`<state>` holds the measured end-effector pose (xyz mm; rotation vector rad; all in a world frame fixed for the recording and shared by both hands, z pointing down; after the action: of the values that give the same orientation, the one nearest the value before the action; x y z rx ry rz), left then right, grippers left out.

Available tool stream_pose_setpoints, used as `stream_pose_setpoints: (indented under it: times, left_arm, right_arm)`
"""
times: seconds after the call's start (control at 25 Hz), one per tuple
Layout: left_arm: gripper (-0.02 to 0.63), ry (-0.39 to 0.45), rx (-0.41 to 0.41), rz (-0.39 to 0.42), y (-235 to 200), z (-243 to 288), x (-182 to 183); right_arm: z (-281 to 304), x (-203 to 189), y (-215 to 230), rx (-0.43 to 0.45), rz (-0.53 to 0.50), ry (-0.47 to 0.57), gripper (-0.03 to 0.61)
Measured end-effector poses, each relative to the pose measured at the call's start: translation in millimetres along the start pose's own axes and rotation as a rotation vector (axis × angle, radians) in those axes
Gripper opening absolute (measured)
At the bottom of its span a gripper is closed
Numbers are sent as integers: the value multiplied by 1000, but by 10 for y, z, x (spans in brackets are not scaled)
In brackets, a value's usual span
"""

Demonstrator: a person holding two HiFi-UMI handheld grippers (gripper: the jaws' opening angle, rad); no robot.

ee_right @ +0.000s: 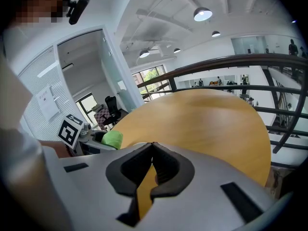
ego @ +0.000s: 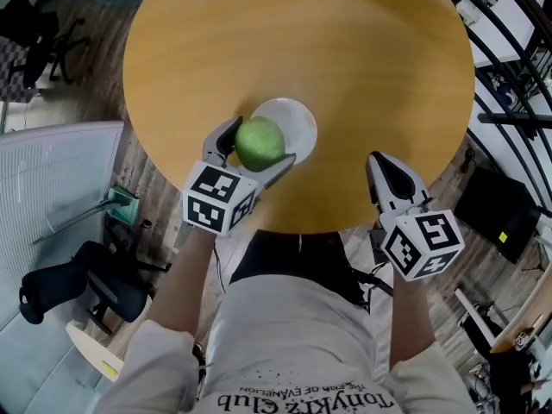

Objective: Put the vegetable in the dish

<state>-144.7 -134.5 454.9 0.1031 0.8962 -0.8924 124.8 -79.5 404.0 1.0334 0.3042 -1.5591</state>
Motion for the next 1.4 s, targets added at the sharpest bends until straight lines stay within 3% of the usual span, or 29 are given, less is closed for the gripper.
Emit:
stream_pose_setpoints:
  times: [0.84, 1.4]
  left_arm:
    - [491, -155, 30, 143, -54, 600, -109]
    - [491, -253, 43, 168, -53, 819, -148]
  right_arm:
    - [111, -157, 230, -20, 59, -26, 25]
    - [164, -140, 368, -18, 68, -40, 25]
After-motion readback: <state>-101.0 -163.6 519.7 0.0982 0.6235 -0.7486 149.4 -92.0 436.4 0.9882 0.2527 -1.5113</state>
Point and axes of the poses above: the fingertips, and each gripper's own axes: z forward along the fingers, y to its right, x out of its top, the point moved 10 cm from there along -z, backward along the fingers, and after that the axes turned 2 degrees about -x, right-handed, at the moved point
